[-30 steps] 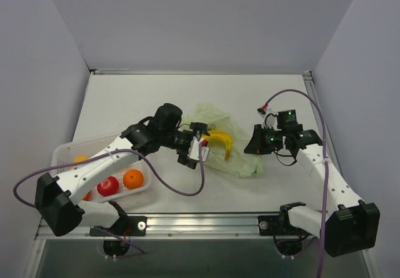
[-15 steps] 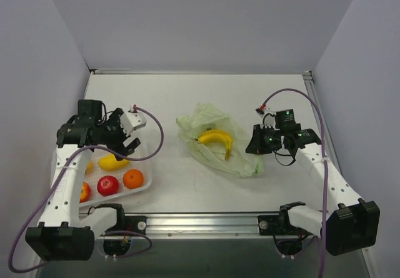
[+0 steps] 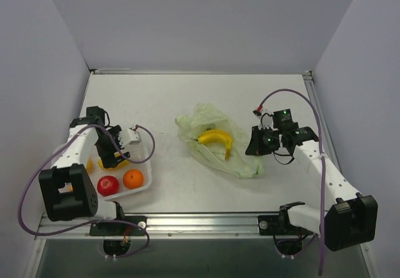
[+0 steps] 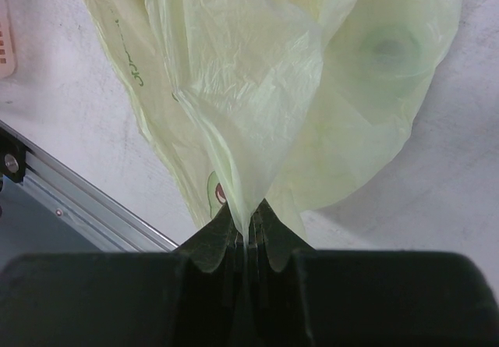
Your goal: Place the fake fruits into the plastic bag and tie a complex knot
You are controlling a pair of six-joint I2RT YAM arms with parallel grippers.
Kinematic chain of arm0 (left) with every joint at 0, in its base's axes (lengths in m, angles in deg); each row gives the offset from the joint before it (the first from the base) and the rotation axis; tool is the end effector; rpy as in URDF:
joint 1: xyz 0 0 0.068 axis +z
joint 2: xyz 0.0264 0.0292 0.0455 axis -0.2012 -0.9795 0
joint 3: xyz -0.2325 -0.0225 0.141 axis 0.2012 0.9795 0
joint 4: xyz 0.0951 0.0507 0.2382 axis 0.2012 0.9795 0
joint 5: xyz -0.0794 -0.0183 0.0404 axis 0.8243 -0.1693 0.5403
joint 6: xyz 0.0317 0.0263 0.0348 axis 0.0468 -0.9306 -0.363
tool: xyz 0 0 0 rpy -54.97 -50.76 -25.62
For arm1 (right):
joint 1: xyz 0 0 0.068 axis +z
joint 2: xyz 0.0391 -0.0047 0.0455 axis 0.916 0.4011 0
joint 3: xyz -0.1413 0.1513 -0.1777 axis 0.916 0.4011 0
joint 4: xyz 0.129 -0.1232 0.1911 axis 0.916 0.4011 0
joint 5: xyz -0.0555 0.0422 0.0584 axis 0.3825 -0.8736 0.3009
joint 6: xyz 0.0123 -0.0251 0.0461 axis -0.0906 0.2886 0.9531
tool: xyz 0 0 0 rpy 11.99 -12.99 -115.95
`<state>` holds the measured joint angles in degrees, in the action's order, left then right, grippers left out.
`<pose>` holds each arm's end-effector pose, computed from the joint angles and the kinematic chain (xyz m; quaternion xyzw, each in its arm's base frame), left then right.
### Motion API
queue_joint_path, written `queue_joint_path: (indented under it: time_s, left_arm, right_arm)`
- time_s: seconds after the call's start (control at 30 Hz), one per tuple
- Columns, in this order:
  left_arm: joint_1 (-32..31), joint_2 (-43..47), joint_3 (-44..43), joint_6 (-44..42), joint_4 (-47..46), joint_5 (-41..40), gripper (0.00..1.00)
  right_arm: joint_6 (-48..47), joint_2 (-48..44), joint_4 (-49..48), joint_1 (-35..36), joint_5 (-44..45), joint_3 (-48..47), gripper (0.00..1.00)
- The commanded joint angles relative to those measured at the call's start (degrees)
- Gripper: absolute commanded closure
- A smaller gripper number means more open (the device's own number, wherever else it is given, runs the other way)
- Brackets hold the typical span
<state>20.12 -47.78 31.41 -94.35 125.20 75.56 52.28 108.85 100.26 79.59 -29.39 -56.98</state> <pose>0.2381 0.0287 0.2289 0.5397 0.8332 -0.0255 0.1178 0.2306 0.0733 0.2709 -0.1726 0.8777 0.3025 0.3291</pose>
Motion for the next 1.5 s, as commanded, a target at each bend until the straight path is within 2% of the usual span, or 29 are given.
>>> queue_joint_path:
  time_s: [0.0,0.13,0.2,0.23,0.27,0.4,0.47,0.5,0.57,0.67,0.7,0.77,0.83,0.87,1.0,1.1,1.27,1.43,1.47]
  left_arm:
    - [0.19,-3.61,1.37,-5.18,-7.75,-2.06,0.03]
    - [0.19,-5.99,3.83,-6.77,-9.34,-1.80,0.06]
    - [0.10,-6.78,4.89,-6.77,-10.48,-1.62,0.14]
    - [0.10,-6.96,5.50,-6.77,-10.57,-1.62,0.18]
    - [0.10,-7.05,5.59,-6.77,-10.57,-1.62,0.28]
    - [0.27,-3.20,4.37,-6.94,-8.74,-0.31,0.52]
    - [0.36,-0.38,0.96,-6.69,-6.72,3.11,0.58]
    - [0.19,2.42,-0.63,-7.03,-3.14,4.69,0.64]
    - [-0.69,5.42,-4.67,-7.12,0.57,11.19,0.70]
    - [-5.42,10.43,-11.79,-5.37,4.45,19.35,0.80]
    - [-7.79,12.36,-14.33,-3.63,4.46,20.78,0.81]
    - [-16.83,13.78,-16.19,-1.25,3.59,24.37,0.82]
    - [-23.16,14.48,-17.43,4.28,-0.89,25.44,0.83]
    - [-30.59,14.48,-17.52,6.22,-2.99,25.45,0.83]
    - [-45.57,10.37,-17.96,12.55,-15.11,24.22,0.81]
    - [-53.91,3.71,-19.19,11.34,-18.73,21.86,0.81]
    - [-57.91,-7.21,-23.23,10.46,-24.18,20.53,0.85]
    - [-58.52,-15.65,-22.71,7.21,-37.71,16.06,0.86]
    - [-58.44,-16.53,-22.27,6.42,-40.08,12.65,0.86]
  right_arm:
    - [-1.44,0.34,2.33,0.48,0.24,-2.30,1.00]
    - [-1.96,0.78,2.77,0.48,0.33,-2.56,1.00]
    - [-2.05,1.04,2.95,0.48,0.42,-2.74,1.00]
    - [-2.14,1.31,2.95,0.39,0.33,-2.74,1.00]
    - [-2.23,1.48,3.04,0.39,0.24,-2.82,1.00]
    - [-2.32,2.01,3.21,0.48,0.07,-2.91,1.00]
    - [-2.32,2.01,3.22,0.48,-0.02,-2.91,1.00]
    - [-2.23,1.92,3.21,0.48,-0.11,-2.91,1.00]
    - [-1.97,1.92,3.21,0.48,-0.46,-3.00,1.00]
    - [-1.61,2.19,3.30,0.39,-0.99,-3.26,1.00]
    - [-1.44,2.19,3.22,0.39,-1.08,-3.53,1.00]
    - [-1.09,2.62,3.21,0.30,-1.51,-3.88,1.00]
    - [-0.91,2.89,3.22,0.30,-1.69,-4.40,1.00]
    - [-0.65,2.89,3.30,0.39,-1.78,-4.58,1.00]
    - [-0.12,2.89,3.30,0.30,-2.57,-5.29,1.00]
    - [0.14,2.19,3.39,0.21,-2.66,-5.55,1.00]
    - [0.58,1.31,3.83,-0.49,-4.06,-5.64,1.00]
    - [0.32,0.17,4.36,-1.10,-6.17,-5.29,1.00]
    - [0.06,-0.01,4.88,-1.37,-7.05,-5.29,1.00]
